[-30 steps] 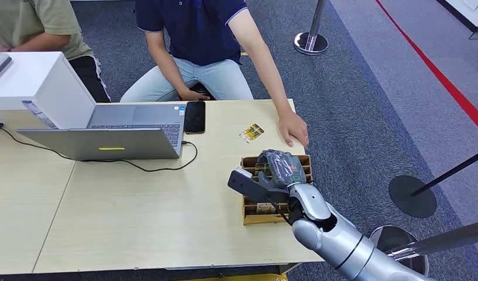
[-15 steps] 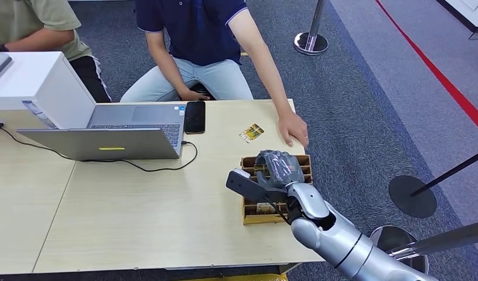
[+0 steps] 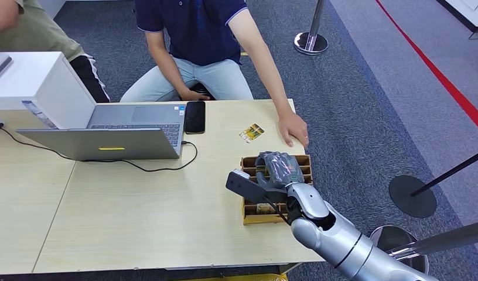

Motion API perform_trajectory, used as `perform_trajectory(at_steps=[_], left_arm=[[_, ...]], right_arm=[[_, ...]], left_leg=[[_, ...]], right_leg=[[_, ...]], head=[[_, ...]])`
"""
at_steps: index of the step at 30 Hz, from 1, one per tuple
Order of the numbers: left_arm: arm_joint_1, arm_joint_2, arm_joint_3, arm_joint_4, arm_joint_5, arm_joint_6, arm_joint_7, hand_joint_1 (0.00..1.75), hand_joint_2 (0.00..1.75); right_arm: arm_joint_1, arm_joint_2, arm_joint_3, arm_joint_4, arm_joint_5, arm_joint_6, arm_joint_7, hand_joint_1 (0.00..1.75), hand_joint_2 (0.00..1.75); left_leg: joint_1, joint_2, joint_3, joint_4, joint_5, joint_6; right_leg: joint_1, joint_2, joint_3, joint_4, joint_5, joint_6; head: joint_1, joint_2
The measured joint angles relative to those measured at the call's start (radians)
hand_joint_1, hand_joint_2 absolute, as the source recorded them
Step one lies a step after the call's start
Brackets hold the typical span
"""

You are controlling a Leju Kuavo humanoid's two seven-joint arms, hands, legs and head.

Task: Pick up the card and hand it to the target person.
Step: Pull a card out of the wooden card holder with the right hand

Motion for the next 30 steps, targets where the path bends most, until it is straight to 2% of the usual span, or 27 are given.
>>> perform_trajectory(at_steps=[8, 12, 30], left_arm=[[0.000, 0.000, 0.000, 0.000, 0.000, 0.000, -0.012, 0.00, 0.00], [0.000, 0.000, 0.000, 0.000, 0.000, 0.000, -0.017, 0.00, 1.75], [0.000, 0.000, -0.003, 0.000, -0.013, -0.007, -0.033, 0.00, 1.75]], right_arm=[[0.000, 0.000, 0.004, 0.000, -0.002, 0.006, 0.000, 1.33, 1.75], [0.000, 0.000, 0.007, 0.000, -0.004, 0.008, 0.000, 1.41, 1.75], [-0.003, 0.000, 0.009, 0.000, -0.005, 0.011, 0.003, 1.52, 1.75]], left_leg=[[0.000, 0.000, 0.000, 0.000, 0.000, 0.000], [0.000, 0.000, 0.000, 0.000, 0.000, 0.000], [0.000, 0.000, 0.000, 0.000, 0.000, 0.000]], right_leg=[[0.000, 0.000, 0.000, 0.000, 0.000, 0.000], [0.000, 0.000, 0.000, 0.000, 0.000, 0.000], [0.000, 0.000, 0.000, 0.000, 0.000, 0.000]], head=[[0.000, 0.000], [0.000, 0.000], [0.000, 0.000]])
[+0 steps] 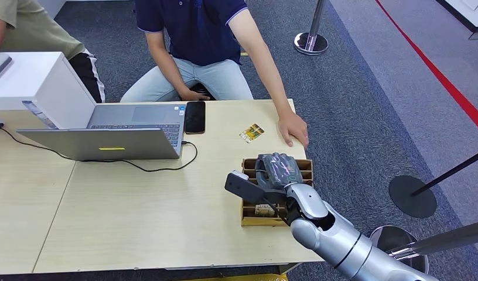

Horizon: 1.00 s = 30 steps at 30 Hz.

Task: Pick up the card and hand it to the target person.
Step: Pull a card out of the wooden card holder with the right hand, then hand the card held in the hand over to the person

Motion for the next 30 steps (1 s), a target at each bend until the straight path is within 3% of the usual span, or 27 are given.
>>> perform_trajectory(at_steps=[11, 20, 30], left_arm=[[0.000, 0.000, 0.000, 0.000, 0.005, 0.007, -0.004, 0.00, 1.75], [0.000, 0.000, 0.000, 0.000, 0.003, 0.002, -0.002, 0.00, 1.75], [0.000, 0.000, -0.017, 0.000, -0.024, -0.021, -0.001, 0.00, 1.75]], right_arm=[[0.000, 0.000, -0.002, -0.012, 0.057, -0.097, -0.036, 1.52, 1.75], [-0.001, -0.002, -0.029, -0.129, 0.167, -0.205, -0.084, 1.52, 1.75], [-0.066, 0.001, -0.042, -0.183, 0.198, -0.215, -0.123, 1.52, 1.75]], left_leg=[[0.000, 0.000, 0.000, 0.000, 0.000, 0.000], [0.000, 0.000, 0.000, 0.000, 0.000, 0.000], [0.000, 0.000, 0.000, 0.000, 0.000, 0.000]], right_leg=[[0.000, 0.000, 0.000, 0.000, 0.000, 0.000], [0.000, 0.000, 0.000, 0.000, 0.000, 0.000], [0.000, 0.001, 0.000, 0.000, 0.000, 0.000]], head=[[0.000, 0.000], [0.000, 0.000], [0.000, 0.000]])
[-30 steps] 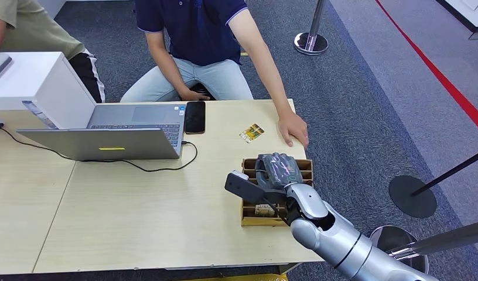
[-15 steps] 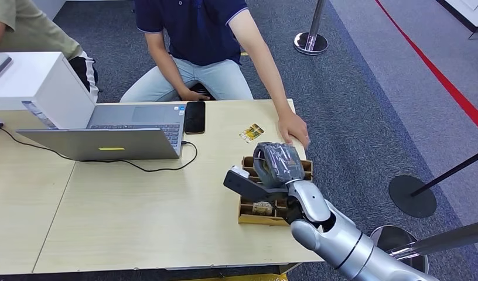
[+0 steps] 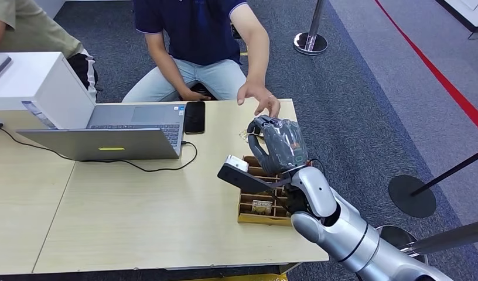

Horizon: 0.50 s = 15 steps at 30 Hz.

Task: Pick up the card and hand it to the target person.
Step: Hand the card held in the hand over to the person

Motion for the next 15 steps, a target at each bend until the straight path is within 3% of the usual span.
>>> perform_trajectory(at_steps=[5, 9, 14, 15], left_arm=[[-0.001, 0.001, -0.021, 0.000, -0.023, -0.017, -0.002, 0.00, 1.75], [-0.001, 0.002, -0.040, 0.000, -0.048, -0.033, -0.007, 0.00, 1.75], [-0.002, 0.003, -0.058, 0.000, -0.061, -0.042, -0.004, 0.00, 1.75], [-0.002, 0.003, -0.060, 0.000, -0.062, -0.042, -0.004, 0.00, 1.75]], right_arm=[[-0.094, 0.028, 0.004, 0.106, -0.061, -0.032, -0.055, 1.52, 1.75], [-0.172, 0.065, 0.007, 0.277, -0.120, -0.108, -0.125, 1.52, 1.75], [-0.240, 0.106, 0.011, 0.475, -0.119, -0.159, -0.146, 1.52, 1.75], [-0.247, 0.112, 0.012, 0.503, -0.120, -0.160, -0.147, 1.14, 1.75]], left_leg=[[0.000, 0.000, 0.000, 0.000, 0.000, 0.000], [0.000, 0.000, -0.001, 0.000, 0.001, 0.000], [0.000, -0.001, -0.001, 0.000, 0.001, 0.000], [0.000, -0.001, -0.001, 0.000, 0.001, 0.000]], right_leg=[[0.000, 0.000, 0.000, 0.000, 0.000, 0.000], [0.000, -0.001, 0.000, 0.000, 0.000, 0.000], [0.000, -0.002, 0.000, 0.000, 0.000, 0.000], [0.000, -0.002, 0.000, 0.000, 0.000, 0.000]], head=[[0.000, 0.000], [0.000, 0.000], [0.000, 0.000], [0.000, 0.000]])
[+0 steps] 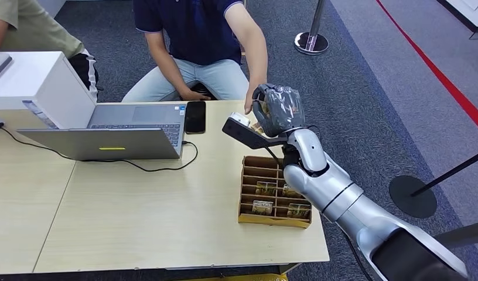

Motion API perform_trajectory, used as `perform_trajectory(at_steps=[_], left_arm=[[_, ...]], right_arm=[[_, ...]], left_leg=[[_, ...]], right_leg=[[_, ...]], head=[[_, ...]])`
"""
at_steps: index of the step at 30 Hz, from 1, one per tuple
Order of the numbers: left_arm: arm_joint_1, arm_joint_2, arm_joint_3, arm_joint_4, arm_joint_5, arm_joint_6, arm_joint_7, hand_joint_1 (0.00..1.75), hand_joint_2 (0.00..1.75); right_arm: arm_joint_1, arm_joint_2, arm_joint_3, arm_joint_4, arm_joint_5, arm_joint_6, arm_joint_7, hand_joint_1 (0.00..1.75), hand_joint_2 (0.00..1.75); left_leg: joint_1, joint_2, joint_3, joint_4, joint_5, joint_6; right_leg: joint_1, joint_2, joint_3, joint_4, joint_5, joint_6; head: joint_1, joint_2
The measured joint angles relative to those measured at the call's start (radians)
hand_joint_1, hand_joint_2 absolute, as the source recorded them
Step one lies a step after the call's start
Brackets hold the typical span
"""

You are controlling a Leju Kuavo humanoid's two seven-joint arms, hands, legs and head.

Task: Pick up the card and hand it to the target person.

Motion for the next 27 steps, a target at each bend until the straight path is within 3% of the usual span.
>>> perform_trajectory(at_steps=[3, 6, 10, 20, 27], left_arm=[[0.000, 0.000, -0.011, 0.000, -0.004, -0.001, 0.002, 0.00, 1.75], [0.000, 0.000, -0.020, 0.000, -0.019, -0.004, 0.003, 0.00, 1.75], [0.000, 0.004, -0.037, 0.000, -0.023, -0.005, -0.001, 0.00, 0.00], [0.000, 0.008, -0.039, 0.000, -0.005, 0.000, -0.007, 0.00, 0.00], [0.002, 0.008, -0.039, 0.000, 0.015, 0.015, -0.016, 0.00, 0.00]], right_arm=[[-0.018, 0.014, 0.002, 0.074, -0.003, -0.002, 0.000, 0.00, 1.75], [-0.028, 0.026, 0.003, 0.129, -0.005, -0.002, 0.000, 0.00, 1.75], [-0.033, 0.031, 0.003, 0.167, -0.012, -0.003, 0.004, 0.00, 1.75], [-0.030, 0.024, -0.016, 0.187, -0.117, -0.046, 0.005, 0.00, 1.75], [0.009, -0.041, -0.093, 0.139, -0.311, -0.142, -0.002, 0.00, 1.75]], left_leg=[[0.000, 0.000, 0.000, 0.000, 0.000, 0.000], [0.000, 0.000, 0.000, 0.000, 0.000, 0.000], [0.000, 0.000, 0.000, 0.000, 0.000, 0.000], [0.000, 0.000, 0.001, 0.000, 0.000, 0.000], [0.000, 0.000, 0.001, 0.001, 0.000, 0.000]], right_leg=[[0.000, 0.000, 0.000, 0.000, 0.000, 0.000], [0.000, 0.000, 0.000, 0.000, 0.000, 0.000], [0.000, 0.000, -0.001, 0.000, 0.000, 0.000], [0.000, 0.001, -0.001, 0.000, 0.000, 0.000], [0.000, 0.001, -0.001, -0.001, 0.000, 0.000]], head=[[0.000, 0.000], [0.000, 0.000], [0.000, 0.000], [0.000, 0.000], [0.000, 0.000]])
